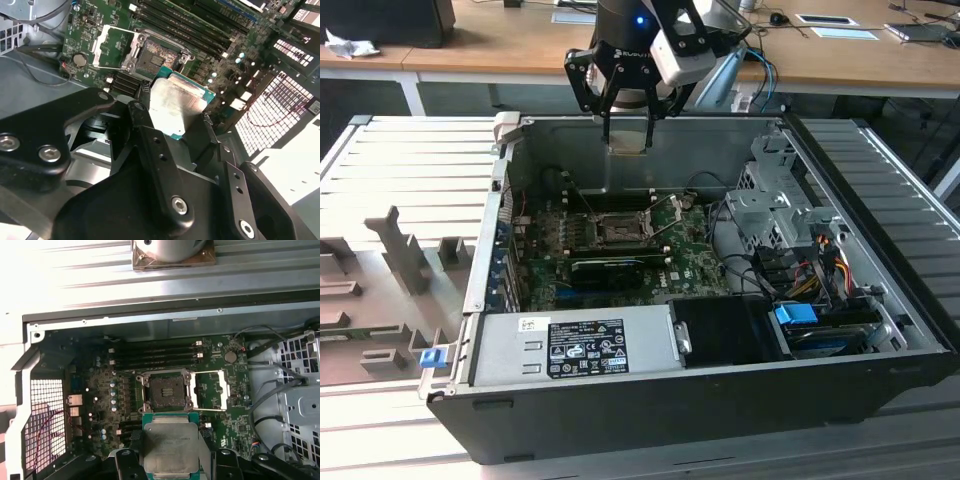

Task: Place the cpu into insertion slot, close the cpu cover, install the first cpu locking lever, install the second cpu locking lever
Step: 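Place the cpu into insertion slot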

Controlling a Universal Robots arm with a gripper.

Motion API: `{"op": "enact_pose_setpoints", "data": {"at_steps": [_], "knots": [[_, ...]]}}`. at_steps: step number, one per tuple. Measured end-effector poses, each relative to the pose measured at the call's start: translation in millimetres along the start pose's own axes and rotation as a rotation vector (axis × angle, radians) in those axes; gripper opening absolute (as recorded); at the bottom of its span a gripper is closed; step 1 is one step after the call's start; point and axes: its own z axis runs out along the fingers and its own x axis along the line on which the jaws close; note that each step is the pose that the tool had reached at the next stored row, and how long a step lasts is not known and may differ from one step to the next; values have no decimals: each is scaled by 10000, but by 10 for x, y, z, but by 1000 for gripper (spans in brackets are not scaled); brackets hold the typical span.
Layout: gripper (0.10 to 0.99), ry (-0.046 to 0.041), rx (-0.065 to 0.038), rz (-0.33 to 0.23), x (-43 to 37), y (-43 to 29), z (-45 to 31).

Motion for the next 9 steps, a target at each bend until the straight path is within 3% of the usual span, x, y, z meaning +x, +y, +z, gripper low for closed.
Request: {"op": "enact_pose_setpoints", "data": {"at_steps": [9], "knots": [[529, -17, -4, 186, 0, 0, 0]]}}
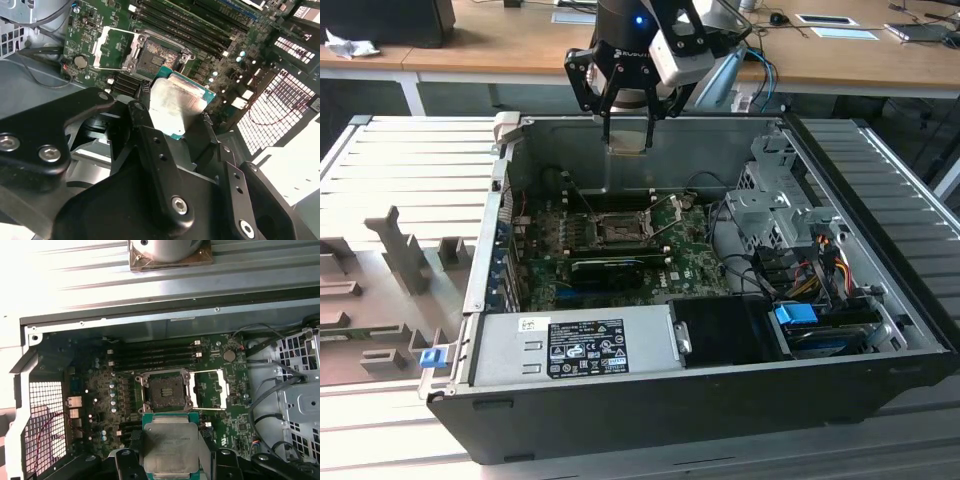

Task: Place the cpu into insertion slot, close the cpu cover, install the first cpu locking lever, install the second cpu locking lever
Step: 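Place the cpu into insertion slot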

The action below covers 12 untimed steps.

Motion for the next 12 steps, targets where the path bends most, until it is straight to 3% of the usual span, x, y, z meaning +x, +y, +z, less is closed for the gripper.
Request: {"op": "enact_pose_setpoints", "data": {"at_steps": [12], "knots": [[529, -17, -4, 196, 0, 0, 0]]}}
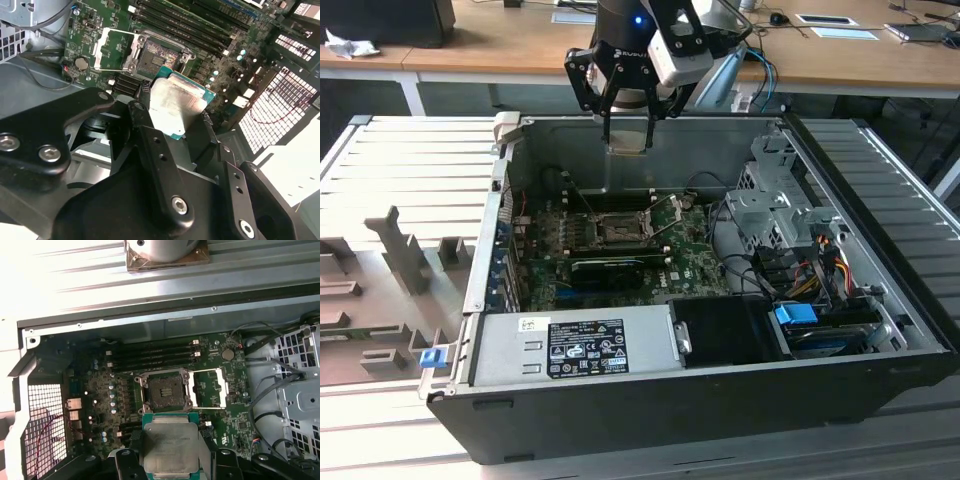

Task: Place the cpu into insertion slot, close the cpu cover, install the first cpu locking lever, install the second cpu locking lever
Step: 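Place the cpu into insertion slot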

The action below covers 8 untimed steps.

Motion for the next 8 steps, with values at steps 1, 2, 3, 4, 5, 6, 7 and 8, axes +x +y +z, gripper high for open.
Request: {"op": "enact_pose_setpoints", "data": {"at_steps": [1, 2, 3, 4, 5, 6, 7, 8], "knots": [[529, -1, 0, 12, 0, 0, 0], [529, -2, 0, 25, 0, 0, 0], [529, -4, -1, 41, 0, 0, 0], [529, -5, -1, 53, 0, 0, 0], [529, -6, -1, 74, 0, 0, 0], [529, -8, -2, 90, 0, 0, 0], [529, -9, -2, 105, 0, 0, 0], [529, -10, -3, 118, 0, 0, 0]]}}
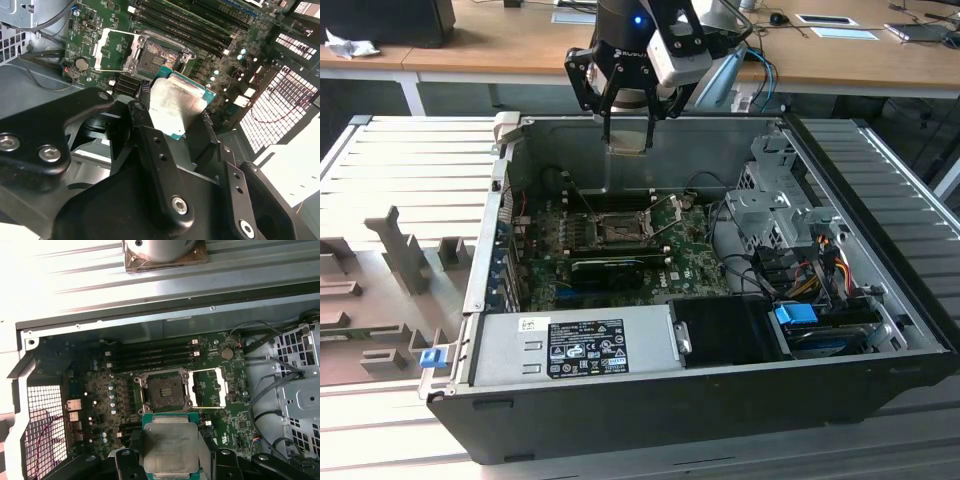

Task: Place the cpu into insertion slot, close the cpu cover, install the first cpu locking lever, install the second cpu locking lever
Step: 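Place the cpu into insertion slot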

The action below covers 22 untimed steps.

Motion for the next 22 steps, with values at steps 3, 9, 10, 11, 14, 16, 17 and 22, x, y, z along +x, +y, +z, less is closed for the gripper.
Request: {"op": "enact_pose_setpoints", "data": {"at_steps": [3, 9, 10, 11, 14, 16, 17, 22], "knots": [[529, -5, -1, 49, 0, 0, 0], [529, -12, -2, 135, 0, 0, 0], [529, -14, -3, 158, 0, 0, 0], [529, -16, -3, 180, 0, 0, 0], [529, -23, -4, 254, 0, 0, 0], [529, -27, -6, 303, 0, 0, 0], [529, -28, -5, 320, 0, 0, 0], [529, -35, -7, 394, 0, 0, 0]]}}
